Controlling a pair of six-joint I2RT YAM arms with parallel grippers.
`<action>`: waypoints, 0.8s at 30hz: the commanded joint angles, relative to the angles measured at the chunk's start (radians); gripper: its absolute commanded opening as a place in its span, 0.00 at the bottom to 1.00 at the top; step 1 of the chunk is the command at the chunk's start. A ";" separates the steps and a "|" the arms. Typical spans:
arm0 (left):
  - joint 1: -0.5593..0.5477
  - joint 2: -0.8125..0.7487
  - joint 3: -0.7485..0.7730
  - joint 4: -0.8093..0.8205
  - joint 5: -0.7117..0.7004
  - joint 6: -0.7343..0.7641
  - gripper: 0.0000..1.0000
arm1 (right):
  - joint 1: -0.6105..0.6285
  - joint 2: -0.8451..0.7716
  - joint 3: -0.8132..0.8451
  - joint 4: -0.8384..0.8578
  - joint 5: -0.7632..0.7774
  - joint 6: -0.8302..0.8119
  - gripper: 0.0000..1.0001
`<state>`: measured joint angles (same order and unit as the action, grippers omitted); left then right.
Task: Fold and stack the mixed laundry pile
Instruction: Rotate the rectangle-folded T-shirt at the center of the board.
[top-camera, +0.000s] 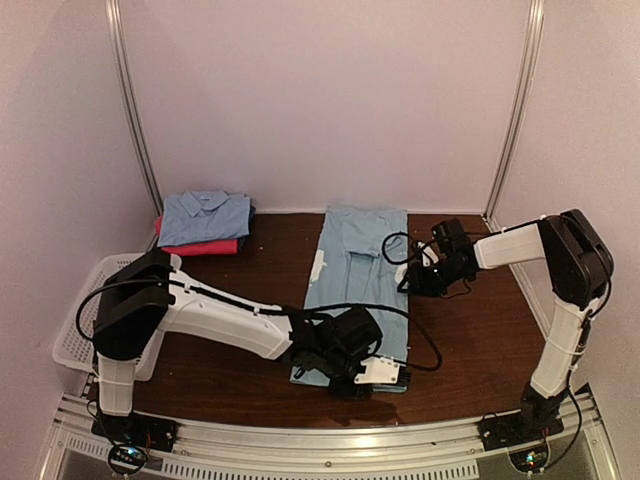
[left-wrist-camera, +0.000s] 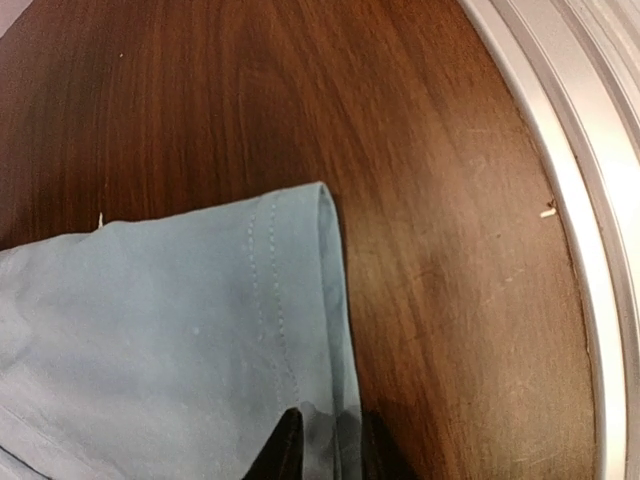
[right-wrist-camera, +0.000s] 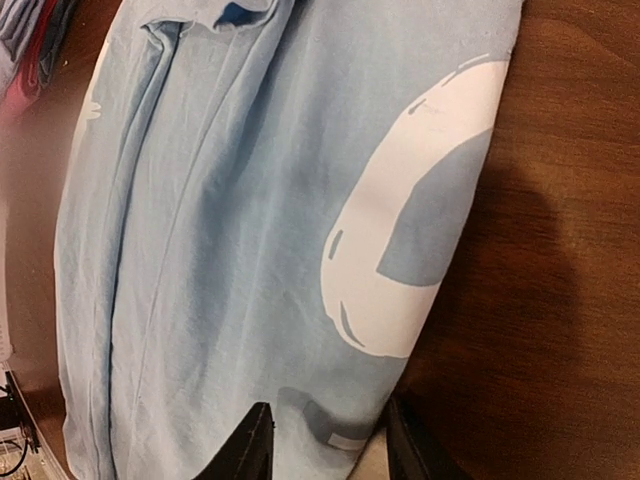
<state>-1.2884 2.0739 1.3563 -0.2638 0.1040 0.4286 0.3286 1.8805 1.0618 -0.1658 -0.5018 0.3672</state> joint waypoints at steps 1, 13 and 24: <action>-0.003 -0.097 -0.036 0.028 -0.008 -0.050 0.25 | 0.003 -0.127 -0.017 -0.057 -0.012 -0.017 0.41; 0.223 -0.348 -0.280 0.216 0.003 -0.421 0.42 | 0.162 -0.279 -0.139 -0.003 -0.009 0.050 0.40; 0.225 -0.229 -0.378 0.254 -0.028 -0.489 0.24 | 0.206 -0.059 -0.140 0.071 -0.001 0.034 0.35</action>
<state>-1.0378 1.8057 1.0035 -0.0631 0.0681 -0.0288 0.5350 1.7798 0.9146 -0.1242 -0.5159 0.4183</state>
